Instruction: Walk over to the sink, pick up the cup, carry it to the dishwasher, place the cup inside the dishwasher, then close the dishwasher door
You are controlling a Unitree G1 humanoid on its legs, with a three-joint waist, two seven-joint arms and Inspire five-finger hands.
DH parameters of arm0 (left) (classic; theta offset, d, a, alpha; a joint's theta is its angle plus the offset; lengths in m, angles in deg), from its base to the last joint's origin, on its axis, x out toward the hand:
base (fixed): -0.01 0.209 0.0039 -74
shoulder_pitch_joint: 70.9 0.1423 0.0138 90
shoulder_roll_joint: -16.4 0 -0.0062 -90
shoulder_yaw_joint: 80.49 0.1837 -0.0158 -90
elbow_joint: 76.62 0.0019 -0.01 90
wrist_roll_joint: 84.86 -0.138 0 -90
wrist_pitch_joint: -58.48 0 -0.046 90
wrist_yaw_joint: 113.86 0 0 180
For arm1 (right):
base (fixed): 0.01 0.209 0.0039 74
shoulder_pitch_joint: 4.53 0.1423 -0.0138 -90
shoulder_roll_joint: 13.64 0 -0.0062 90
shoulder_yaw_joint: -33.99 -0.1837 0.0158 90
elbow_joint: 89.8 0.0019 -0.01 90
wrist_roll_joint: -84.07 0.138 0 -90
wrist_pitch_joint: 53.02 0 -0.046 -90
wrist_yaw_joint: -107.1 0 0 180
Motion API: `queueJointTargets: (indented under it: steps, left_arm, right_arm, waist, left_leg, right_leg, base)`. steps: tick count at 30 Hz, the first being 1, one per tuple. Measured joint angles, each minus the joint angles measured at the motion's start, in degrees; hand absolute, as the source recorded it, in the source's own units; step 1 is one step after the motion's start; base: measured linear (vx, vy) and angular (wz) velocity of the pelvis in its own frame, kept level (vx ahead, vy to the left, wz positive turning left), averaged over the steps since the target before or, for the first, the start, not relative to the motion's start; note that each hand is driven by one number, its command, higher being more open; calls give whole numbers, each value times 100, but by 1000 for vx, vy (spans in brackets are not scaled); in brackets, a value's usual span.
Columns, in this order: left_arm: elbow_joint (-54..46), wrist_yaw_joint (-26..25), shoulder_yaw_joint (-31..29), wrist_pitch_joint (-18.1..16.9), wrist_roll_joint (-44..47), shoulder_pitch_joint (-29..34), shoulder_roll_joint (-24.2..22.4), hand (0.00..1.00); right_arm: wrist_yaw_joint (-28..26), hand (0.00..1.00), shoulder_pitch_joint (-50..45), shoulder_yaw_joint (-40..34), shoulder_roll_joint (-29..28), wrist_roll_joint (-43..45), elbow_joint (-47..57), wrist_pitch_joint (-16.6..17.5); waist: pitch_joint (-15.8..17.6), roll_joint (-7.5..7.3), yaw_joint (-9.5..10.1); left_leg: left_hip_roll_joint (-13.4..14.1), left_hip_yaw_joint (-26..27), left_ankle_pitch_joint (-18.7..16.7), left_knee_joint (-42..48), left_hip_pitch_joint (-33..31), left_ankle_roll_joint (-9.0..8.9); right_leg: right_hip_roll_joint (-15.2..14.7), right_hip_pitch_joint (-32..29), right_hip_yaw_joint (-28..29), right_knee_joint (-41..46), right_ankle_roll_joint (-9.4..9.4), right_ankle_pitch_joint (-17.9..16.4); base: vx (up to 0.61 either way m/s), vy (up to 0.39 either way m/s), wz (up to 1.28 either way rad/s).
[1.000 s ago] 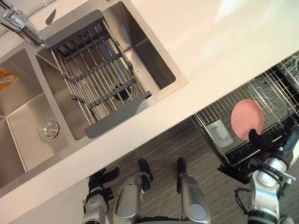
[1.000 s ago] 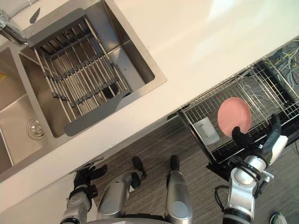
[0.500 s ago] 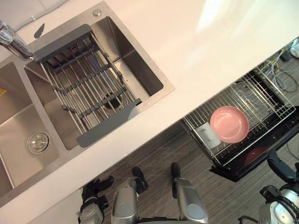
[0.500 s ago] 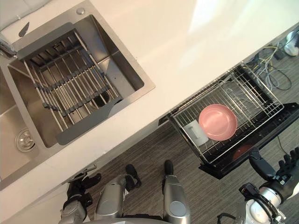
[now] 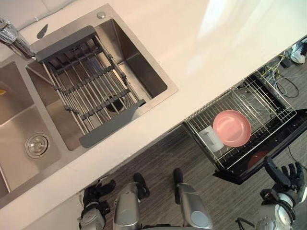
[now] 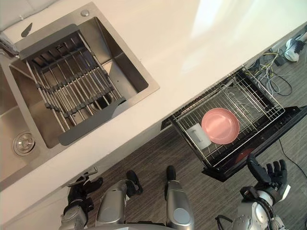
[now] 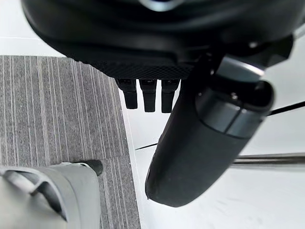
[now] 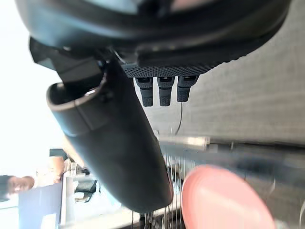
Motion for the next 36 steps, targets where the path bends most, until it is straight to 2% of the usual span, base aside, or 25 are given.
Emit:
queueJointTargets:
  steps: [7, 13, 20, 24, 27, 32, 36]
  left_arm:
    - [0, 108, 242, 14, 0, -22, 234, 90]
    - [0, 212, 407, 14, -3, -110, 322, 90]
    - [2, 269, 600, -65, -62, -301, 380, 90]
    - [1, 287, 611, -84, -102, -454, 380, 90]
    - [-8, 288, 611, -121, -104, -472, 380, 90]
    - [-6, 273, 609, -165, -103, -484, 413, 90]
    - [-7, 272, 609, -176, -103, -499, 456, 90]
  right_arm:
    - [-282, 90, 283, 460, 205, 1251, -286, 330]
    - [-454, 90, 588, 959, 213, 2421, -296, 658]
    - [-806, 90, 1404, 1841, 202, 3393, -295, 1002]
    - [-982, 90, 2015, 2233, 215, 3428, -423, 1039]
    - [-1008, 90, 2714, 2393, 350, 3421, -939, 1060]
    - [-1138, 90, 2918, 2420, 509, 3271, -1563, 1058]
    - [-1139, 90, 2946, 2416, 696, 2864, -2042, 865]
  waist:
    - [9, 6, 14]
    - [20, 22, -10]
    - [106, 180, 3]
    - [186, 329, 47]
    - [209, 373, 67]
    - [217, 389, 119]
    - [215, 386, 106]
  left_leg:
    - [-101, -131, 114, -138, -70, 26]
    - [-288, -350, 387, -481, -80, 43]
    - [-469, -788, 692, -831, -157, 45]
    - [-541, -1068, 850, -970, -229, 44]
    - [-598, -1253, 942, -1084, -249, 38]
    - [-637, -1372, 1005, -1126, -286, 39]
    - [-696, -1584, 1103, -1231, -274, 31]
  right_leg:
    - [-76, -29, -120, -24, -2, 2]
    - [-181, -29, -321, -57, -30, 24]
    - [-217, -21, -566, -204, -92, 119]
    - [-225, -14, -746, -248, -107, 138]
    - [-248, -12, -846, -267, -110, 136]
    - [-275, 9, -962, -272, -117, 132]
    - [-290, 72, -1115, -291, -131, 131]
  base:
    - [10, -11, 10]
    - [-10, -27, 21]
    - [-29, -33, 19]
    - [19, -27, 23]
    - [18, -17, 19]
    - [-11, -1, 14]
    - [-50, -7, 21]
